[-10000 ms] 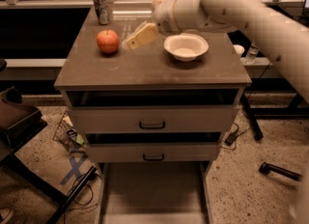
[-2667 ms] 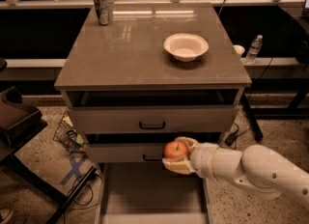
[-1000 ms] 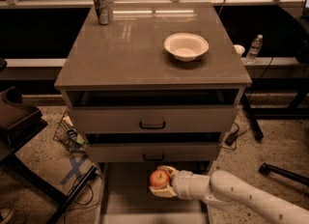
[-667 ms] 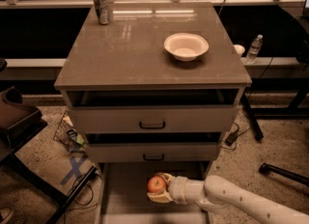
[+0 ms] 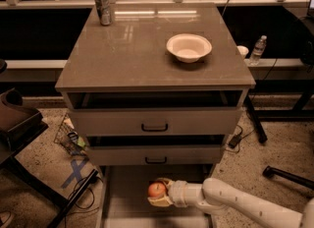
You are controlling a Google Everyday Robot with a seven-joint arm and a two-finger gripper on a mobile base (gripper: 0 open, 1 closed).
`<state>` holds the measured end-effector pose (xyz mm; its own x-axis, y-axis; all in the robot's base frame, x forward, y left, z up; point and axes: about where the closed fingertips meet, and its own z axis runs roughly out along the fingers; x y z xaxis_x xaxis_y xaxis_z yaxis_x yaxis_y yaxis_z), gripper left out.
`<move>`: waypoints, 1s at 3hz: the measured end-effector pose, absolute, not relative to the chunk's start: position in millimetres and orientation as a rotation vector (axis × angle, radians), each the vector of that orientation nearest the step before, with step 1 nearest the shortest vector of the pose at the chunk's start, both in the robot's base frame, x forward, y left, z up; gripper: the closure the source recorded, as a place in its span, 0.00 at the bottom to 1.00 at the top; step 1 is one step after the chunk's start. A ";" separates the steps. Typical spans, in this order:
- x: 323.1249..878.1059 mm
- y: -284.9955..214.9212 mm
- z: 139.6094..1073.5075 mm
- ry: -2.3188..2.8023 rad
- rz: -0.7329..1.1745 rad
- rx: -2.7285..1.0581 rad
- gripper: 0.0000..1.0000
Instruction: Place apple into bottom drawer
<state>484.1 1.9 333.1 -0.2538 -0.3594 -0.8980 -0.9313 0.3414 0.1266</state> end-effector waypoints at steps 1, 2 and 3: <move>494.1 3.9 283.3 1.825 0.896 -1.174 1.00; 497.1 8.2 230.5 1.838 0.901 -1.234 1.00; 495.0 12.3 191.6 1.848 0.903 -1.268 1.00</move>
Offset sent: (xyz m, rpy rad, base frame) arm 0.0184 0.0068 -0.1669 -0.1075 0.0559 0.1046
